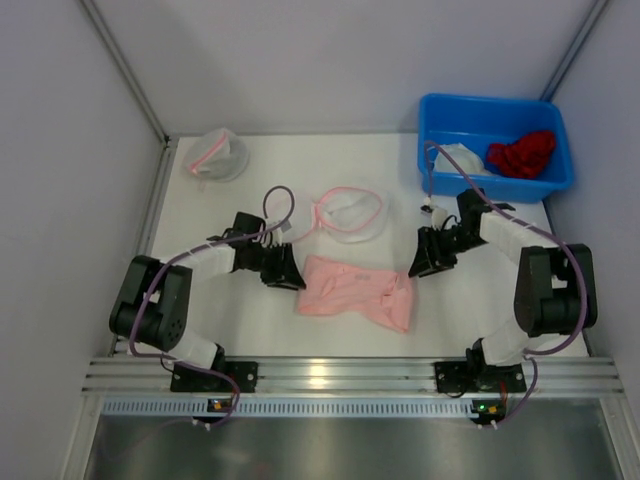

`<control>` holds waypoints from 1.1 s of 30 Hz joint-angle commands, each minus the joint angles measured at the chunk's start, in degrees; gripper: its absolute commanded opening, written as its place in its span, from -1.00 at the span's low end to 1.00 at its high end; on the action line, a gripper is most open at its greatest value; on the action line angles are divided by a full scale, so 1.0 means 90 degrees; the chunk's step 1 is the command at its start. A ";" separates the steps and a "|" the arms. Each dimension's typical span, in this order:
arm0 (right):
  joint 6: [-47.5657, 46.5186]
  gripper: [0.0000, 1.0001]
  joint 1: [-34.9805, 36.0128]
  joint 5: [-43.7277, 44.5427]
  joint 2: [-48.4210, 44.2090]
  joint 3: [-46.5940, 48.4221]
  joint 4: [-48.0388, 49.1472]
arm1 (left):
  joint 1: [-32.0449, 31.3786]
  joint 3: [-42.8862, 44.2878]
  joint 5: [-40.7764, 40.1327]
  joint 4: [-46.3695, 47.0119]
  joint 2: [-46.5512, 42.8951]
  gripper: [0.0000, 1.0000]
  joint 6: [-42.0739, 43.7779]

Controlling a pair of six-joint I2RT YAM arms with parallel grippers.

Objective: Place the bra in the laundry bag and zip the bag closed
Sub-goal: Adjust the bra at the center of the board.

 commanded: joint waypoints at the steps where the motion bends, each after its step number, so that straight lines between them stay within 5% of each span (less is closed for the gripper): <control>1: -0.0025 -0.08 -0.0101 -0.0429 0.0046 0.0265 -0.0138 | -0.0062 -0.0012 0.0292 0.0614 0.0225 -0.24 -0.0258; 4: 0.0083 -0.12 -0.0092 -0.0526 0.0115 0.0216 -0.0031 | -0.0062 0.0027 0.0301 0.0692 0.0382 -0.38 -0.0346; 8: 0.0258 -0.38 0.0025 -0.0654 0.0194 0.0090 0.0310 | 0.0006 0.0037 0.0253 0.0673 0.0130 -1.00 -0.0414; 15: 0.1116 -0.54 0.0445 -0.0859 0.0193 0.0167 0.1179 | 0.0348 -0.0080 -0.0439 -0.0146 -0.1032 -1.00 -0.0278; 26: 0.1918 -0.04 0.0563 -0.0800 -0.0617 0.0207 0.1649 | 0.0670 0.0982 -0.1573 -0.1866 -0.1844 -1.00 0.0230; 33: 0.2045 0.01 0.0631 -0.0937 -0.0481 -0.0311 0.1717 | 0.0212 0.1423 -0.1847 -0.2227 -0.1494 -1.00 0.0406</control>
